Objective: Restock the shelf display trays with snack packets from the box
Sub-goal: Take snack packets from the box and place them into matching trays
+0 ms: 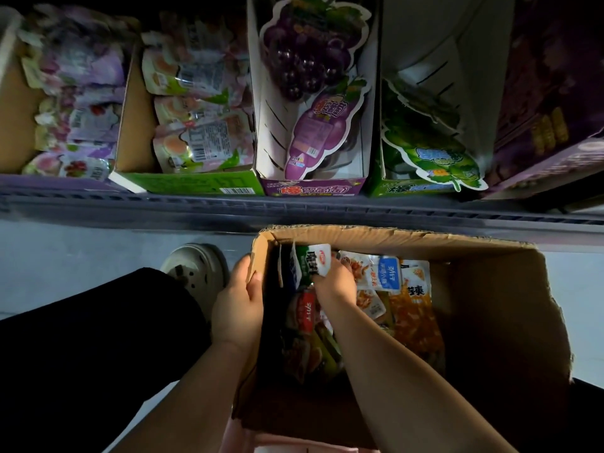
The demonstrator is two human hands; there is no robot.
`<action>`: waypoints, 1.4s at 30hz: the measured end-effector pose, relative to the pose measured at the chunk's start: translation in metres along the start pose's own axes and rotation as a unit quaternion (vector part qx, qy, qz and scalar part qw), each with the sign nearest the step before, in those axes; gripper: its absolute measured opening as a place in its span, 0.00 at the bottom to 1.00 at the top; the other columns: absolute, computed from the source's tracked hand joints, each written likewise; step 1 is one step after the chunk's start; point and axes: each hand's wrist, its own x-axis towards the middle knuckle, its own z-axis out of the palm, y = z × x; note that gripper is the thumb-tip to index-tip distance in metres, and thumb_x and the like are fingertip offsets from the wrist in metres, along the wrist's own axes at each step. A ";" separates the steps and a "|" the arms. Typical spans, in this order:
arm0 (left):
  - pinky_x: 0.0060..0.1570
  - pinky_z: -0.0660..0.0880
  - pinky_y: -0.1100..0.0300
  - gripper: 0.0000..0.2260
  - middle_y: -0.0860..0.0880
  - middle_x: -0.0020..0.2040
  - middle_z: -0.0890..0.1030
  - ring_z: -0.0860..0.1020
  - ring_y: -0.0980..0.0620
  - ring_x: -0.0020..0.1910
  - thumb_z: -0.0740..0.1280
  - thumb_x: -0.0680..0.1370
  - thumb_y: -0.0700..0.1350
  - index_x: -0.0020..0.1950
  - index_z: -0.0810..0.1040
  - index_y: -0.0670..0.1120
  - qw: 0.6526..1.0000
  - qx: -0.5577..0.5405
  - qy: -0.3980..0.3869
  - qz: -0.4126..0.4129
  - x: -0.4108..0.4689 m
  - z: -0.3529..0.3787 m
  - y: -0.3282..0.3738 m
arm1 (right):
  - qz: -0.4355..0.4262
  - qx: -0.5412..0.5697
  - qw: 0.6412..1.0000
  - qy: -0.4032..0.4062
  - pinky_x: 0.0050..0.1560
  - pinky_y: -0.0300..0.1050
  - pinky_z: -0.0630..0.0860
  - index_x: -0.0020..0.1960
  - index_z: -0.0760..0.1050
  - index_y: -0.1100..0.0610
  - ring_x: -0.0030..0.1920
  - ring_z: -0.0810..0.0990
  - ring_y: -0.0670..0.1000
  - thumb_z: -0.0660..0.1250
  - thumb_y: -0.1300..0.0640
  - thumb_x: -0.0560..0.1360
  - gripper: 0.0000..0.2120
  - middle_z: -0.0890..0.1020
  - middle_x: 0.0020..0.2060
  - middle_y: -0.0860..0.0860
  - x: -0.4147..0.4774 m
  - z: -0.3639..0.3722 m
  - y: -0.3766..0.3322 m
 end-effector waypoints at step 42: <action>0.55 0.73 0.60 0.25 0.52 0.54 0.77 0.77 0.52 0.52 0.73 0.68 0.40 0.60 0.67 0.53 0.908 0.000 -0.341 0.243 -0.104 -0.085 0.156 | -0.307 -0.035 0.951 0.004 0.41 0.39 0.72 0.36 0.73 0.51 0.40 0.77 0.47 0.69 0.62 0.72 0.10 0.79 0.37 0.48 -0.207 -0.227 -0.009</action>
